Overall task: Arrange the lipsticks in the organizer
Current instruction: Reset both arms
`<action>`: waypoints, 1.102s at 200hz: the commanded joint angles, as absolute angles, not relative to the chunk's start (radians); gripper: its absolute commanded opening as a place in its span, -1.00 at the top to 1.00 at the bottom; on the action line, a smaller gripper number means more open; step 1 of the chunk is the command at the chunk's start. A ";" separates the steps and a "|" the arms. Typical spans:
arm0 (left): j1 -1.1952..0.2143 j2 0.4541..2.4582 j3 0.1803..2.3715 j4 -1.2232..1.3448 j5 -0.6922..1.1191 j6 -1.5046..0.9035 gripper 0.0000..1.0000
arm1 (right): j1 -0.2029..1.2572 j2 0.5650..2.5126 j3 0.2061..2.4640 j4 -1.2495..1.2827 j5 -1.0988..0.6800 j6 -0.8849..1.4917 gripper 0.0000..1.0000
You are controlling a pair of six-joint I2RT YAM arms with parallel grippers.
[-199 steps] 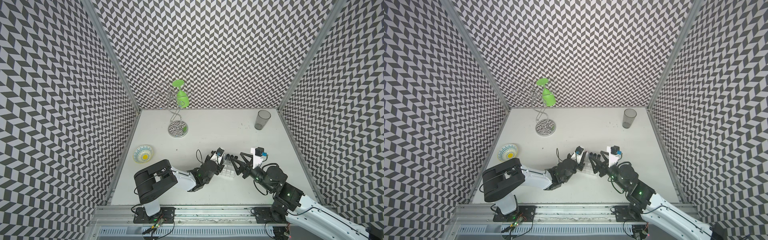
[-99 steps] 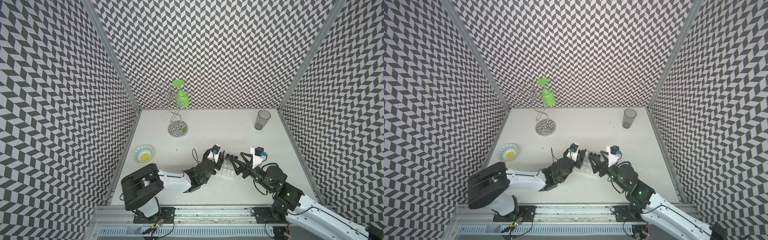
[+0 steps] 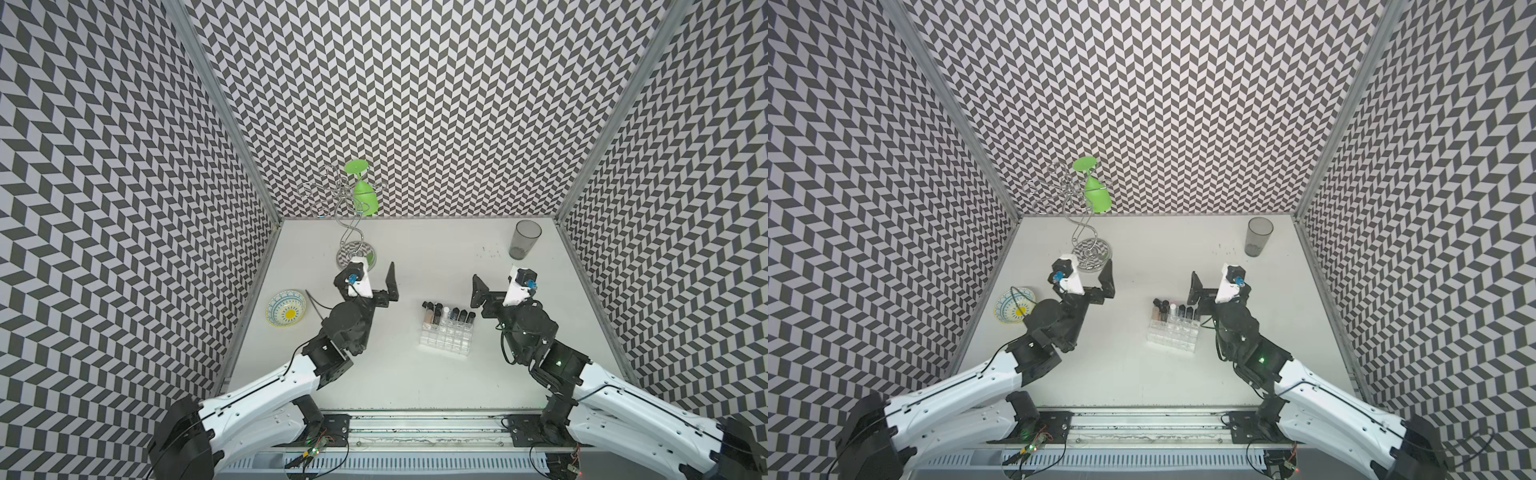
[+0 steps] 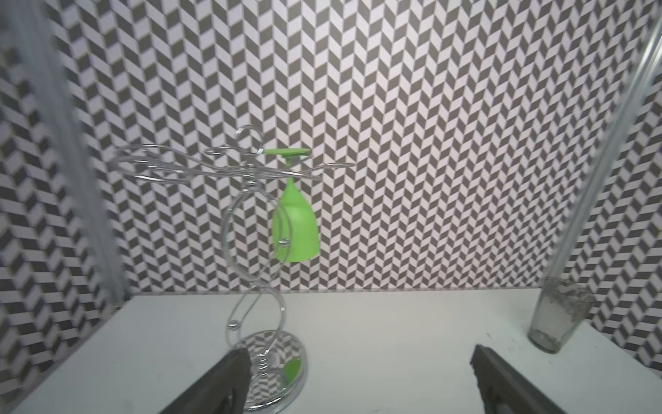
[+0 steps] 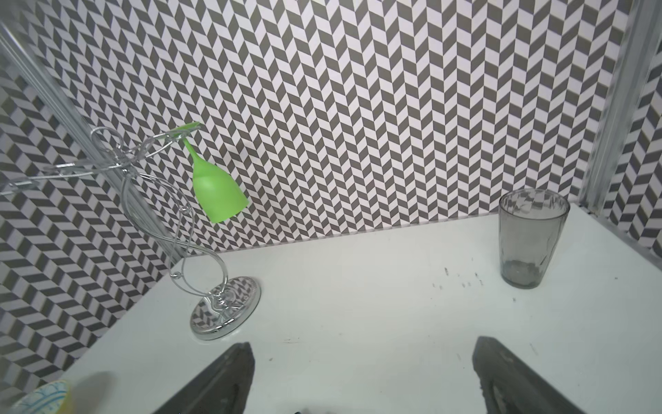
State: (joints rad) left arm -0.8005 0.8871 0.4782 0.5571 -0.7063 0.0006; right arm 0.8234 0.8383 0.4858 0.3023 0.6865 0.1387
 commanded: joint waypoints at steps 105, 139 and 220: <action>-0.093 1.223 0.084 1.199 -0.398 -0.067 -0.99 | 0.098 1.285 0.131 1.195 0.008 -0.074 -0.99; -0.036 1.316 0.126 1.243 -0.281 -0.077 -1.00 | 0.077 1.441 0.129 1.363 0.058 -0.059 -0.99; -0.039 1.557 0.250 1.263 -0.211 -0.035 -1.00 | 0.049 1.564 0.232 1.344 0.145 0.015 -0.99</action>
